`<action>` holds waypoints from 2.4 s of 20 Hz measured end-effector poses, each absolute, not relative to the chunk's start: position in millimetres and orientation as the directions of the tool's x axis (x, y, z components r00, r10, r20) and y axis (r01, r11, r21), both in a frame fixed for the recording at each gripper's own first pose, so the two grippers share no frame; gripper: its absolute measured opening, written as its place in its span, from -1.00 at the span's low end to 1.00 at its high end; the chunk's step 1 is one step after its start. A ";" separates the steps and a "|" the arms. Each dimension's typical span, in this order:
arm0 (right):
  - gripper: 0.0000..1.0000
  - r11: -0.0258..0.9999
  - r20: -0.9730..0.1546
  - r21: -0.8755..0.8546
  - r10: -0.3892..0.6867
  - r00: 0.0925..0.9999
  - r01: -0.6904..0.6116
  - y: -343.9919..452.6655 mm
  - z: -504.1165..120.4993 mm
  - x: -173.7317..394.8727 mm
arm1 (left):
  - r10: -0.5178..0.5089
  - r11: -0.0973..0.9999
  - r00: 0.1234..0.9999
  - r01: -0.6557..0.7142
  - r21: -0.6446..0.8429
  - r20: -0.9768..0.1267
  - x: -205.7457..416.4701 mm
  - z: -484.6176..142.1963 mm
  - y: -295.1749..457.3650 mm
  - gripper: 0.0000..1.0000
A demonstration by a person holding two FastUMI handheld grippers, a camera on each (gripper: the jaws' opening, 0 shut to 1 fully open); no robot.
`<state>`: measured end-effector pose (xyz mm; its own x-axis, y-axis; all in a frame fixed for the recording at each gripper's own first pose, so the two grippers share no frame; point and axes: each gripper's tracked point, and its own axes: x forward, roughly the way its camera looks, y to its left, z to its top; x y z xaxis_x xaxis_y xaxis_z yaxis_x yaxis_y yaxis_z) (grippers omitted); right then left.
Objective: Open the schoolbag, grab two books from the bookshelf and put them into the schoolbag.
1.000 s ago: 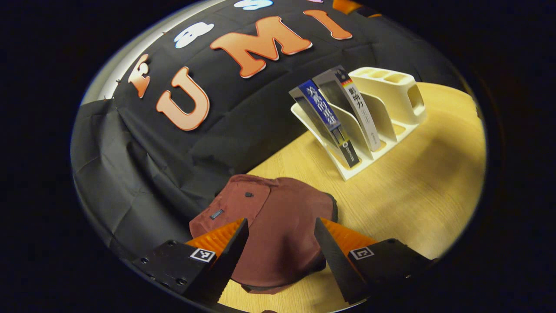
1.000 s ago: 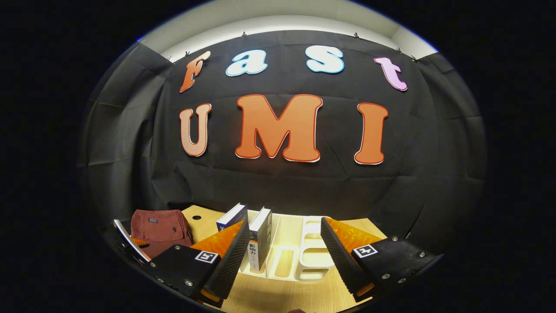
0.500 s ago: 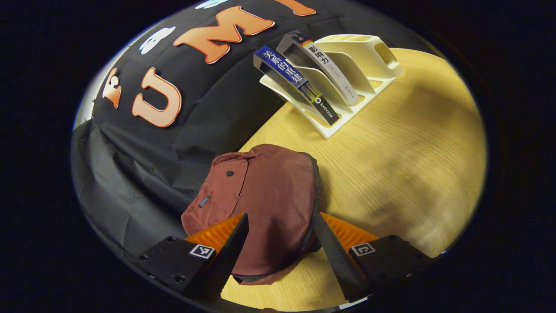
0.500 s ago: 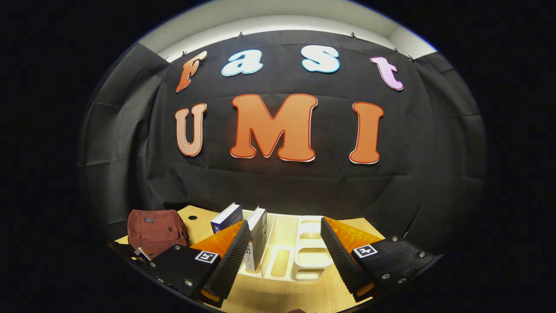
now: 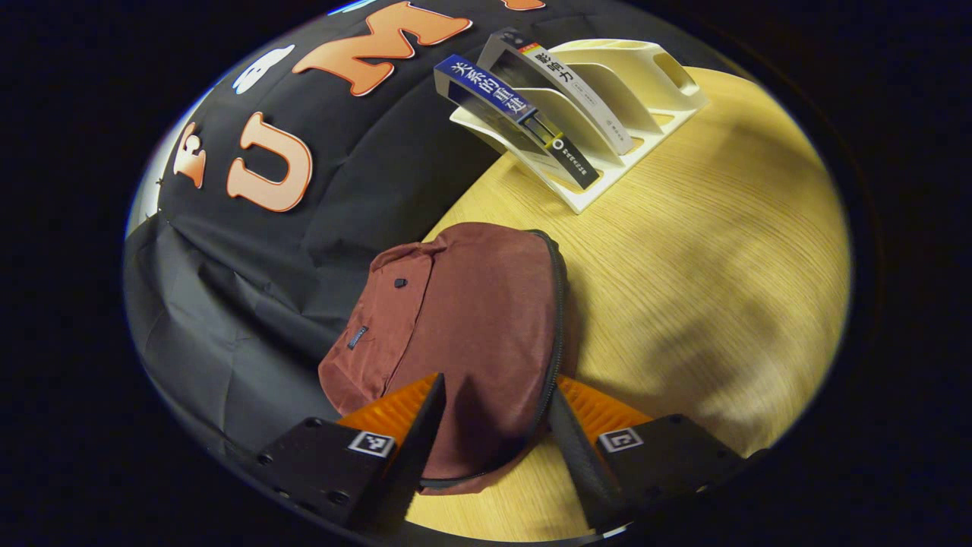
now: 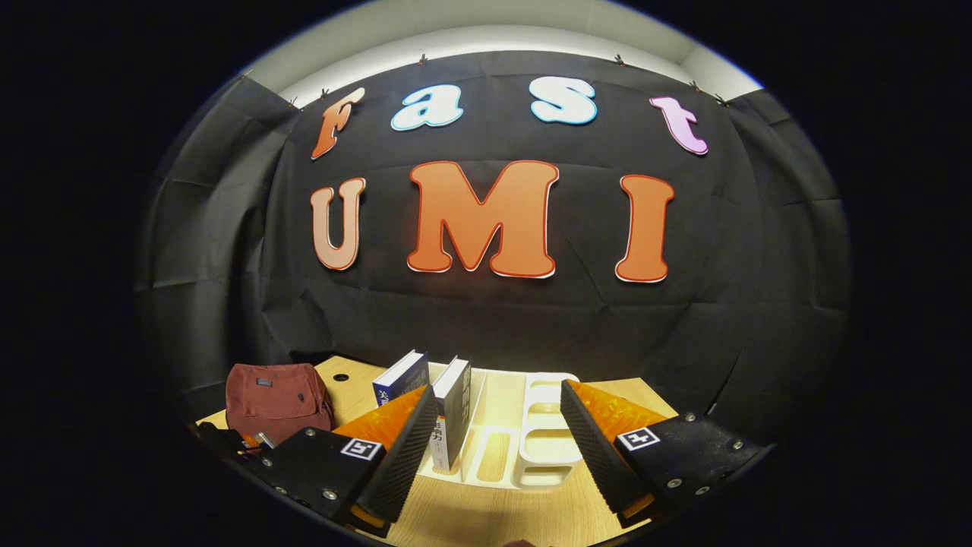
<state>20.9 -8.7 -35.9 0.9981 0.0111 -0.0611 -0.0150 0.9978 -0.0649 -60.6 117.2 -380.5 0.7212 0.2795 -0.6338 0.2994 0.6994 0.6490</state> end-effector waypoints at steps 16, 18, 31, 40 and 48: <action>0.93 0.991 -0.054 -0.056 0.122 0.991 -0.125 16.1 -30.7 34.8 | 0.216 0.824 0.598 0.313 0.473 -0.772 -45.2 -357.2 114.4 -0.89; 0.93 0.988 -0.065 -0.059 0.137 0.988 -0.140 20.4 -31.1 40.8 | 0.201 0.833 0.603 0.309 0.458 -0.772 -38.2 -343.2 115.8 -0.89; 0.93 0.964 -0.098 -0.116 0.228 0.969 -0.238 68.4 -23.3 64.7 | 0.198 0.860 0.658 0.238 0.450 -0.727 -1.0 -255.4 156.8 -0.90; 0.93 0.970 -0.147 -0.055 0.227 0.963 -0.237 81.1 -14.0 72.3 | 0.095 0.904 0.671 0.250 0.346 -0.735 33.0 -216.3 178.6 -0.90; 0.93 0.953 -0.428 -0.050 0.250 0.868 -0.299 107.0 -54.6 96.8 | 0.007 0.942 0.658 0.248 0.225 -0.753 62.4 -187.9 202.7 -0.90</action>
